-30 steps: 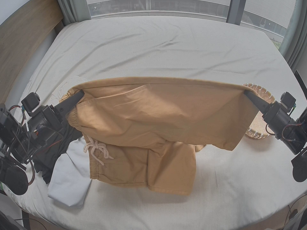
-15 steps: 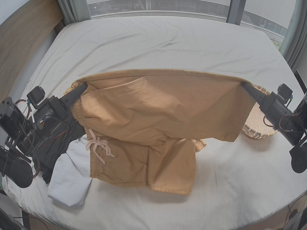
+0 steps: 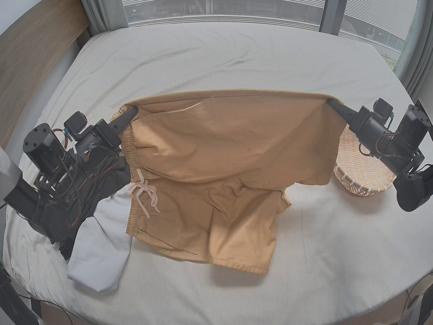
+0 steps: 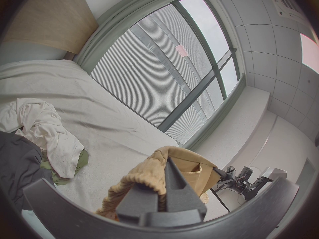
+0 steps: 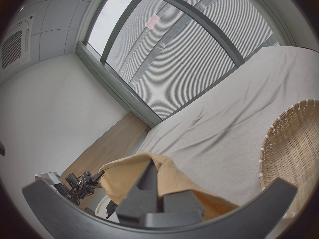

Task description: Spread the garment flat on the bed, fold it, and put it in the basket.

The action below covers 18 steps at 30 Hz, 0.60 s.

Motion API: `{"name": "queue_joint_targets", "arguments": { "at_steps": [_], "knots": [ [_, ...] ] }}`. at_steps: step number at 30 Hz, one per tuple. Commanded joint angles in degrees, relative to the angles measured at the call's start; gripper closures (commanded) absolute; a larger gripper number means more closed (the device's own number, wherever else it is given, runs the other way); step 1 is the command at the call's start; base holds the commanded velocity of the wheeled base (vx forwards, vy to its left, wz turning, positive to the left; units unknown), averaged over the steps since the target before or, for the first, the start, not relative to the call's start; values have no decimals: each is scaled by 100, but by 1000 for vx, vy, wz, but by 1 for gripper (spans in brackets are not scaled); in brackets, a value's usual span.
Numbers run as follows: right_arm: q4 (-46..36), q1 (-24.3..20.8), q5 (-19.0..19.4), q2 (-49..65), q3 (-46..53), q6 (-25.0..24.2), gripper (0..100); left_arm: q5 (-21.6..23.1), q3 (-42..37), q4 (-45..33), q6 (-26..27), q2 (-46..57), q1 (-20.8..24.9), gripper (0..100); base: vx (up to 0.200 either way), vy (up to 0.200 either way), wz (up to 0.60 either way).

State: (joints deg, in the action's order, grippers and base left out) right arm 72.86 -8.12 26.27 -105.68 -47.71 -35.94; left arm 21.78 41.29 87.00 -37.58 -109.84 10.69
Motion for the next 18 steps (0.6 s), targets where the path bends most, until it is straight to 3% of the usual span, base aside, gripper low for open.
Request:
{"name": "queue_joint_targets", "arguments": {
  "at_steps": [1, 17, 18],
  "knots": [
    [-97, 38, 1, -682, -528, -10, 100, -43, 494, -78, -3, -662, -6, 100, 0, 0, 0],
    [-176, 38, -26, -1702, -1662, -1, 100, -280, 2050, -685, -3, -1752, -23, 100, 0, 0, 0],
    [-176, 47, -34, -1745, -1715, -1, 0, -368, 2146, -773, -3, -1778, -32, 0, 0, 0, 0]
  ]
}}
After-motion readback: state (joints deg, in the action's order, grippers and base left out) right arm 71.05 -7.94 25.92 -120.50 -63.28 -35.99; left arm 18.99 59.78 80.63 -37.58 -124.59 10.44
